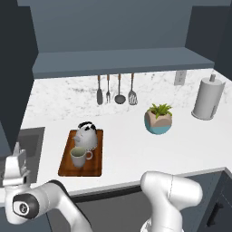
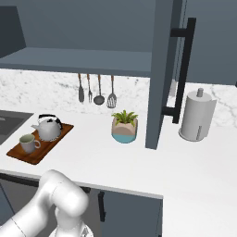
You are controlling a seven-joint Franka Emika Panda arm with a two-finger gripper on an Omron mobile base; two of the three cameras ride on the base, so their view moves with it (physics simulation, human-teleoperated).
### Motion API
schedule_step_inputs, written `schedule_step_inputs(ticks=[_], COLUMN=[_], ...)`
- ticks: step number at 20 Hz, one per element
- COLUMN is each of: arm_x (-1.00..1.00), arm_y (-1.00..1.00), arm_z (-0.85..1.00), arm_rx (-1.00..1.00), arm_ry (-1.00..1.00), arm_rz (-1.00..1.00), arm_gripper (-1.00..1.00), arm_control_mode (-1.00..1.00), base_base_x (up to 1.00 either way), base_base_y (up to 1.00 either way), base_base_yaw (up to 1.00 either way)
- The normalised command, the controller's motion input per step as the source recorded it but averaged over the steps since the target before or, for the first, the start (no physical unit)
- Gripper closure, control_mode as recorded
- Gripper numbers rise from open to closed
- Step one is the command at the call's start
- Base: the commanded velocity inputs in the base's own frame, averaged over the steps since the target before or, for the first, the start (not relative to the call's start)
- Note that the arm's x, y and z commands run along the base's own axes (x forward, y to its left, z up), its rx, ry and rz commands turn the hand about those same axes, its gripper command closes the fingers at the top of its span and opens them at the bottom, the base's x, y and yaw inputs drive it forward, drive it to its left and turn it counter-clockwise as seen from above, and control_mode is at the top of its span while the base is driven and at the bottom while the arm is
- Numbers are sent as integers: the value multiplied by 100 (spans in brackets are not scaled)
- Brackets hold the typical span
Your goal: Pick the kettle from the counter and place it on the tray. Then pick the mug from the cabinet and place it on the tray. Then close the cabinet doors.
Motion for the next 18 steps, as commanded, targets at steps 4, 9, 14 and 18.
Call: schedule_step_inputs(ticks=[4,9,14,18], arm_x=[-23,-3,0,0], arm_y=[21,48,33,30], arm_z=[15,12,36,33], arm_rx=[0,0,0,0], arm_ry=[-4,-5,0,0], arm_rz=[0,-7,-17,-18], arm_gripper=[100,100,100,100], arm_control_mode=[-100,-100,-100,-100], base_base_x=[0,0,0,0], base_base_y=[0,0,0,0], base_base_yaw=[0,0,0,0])
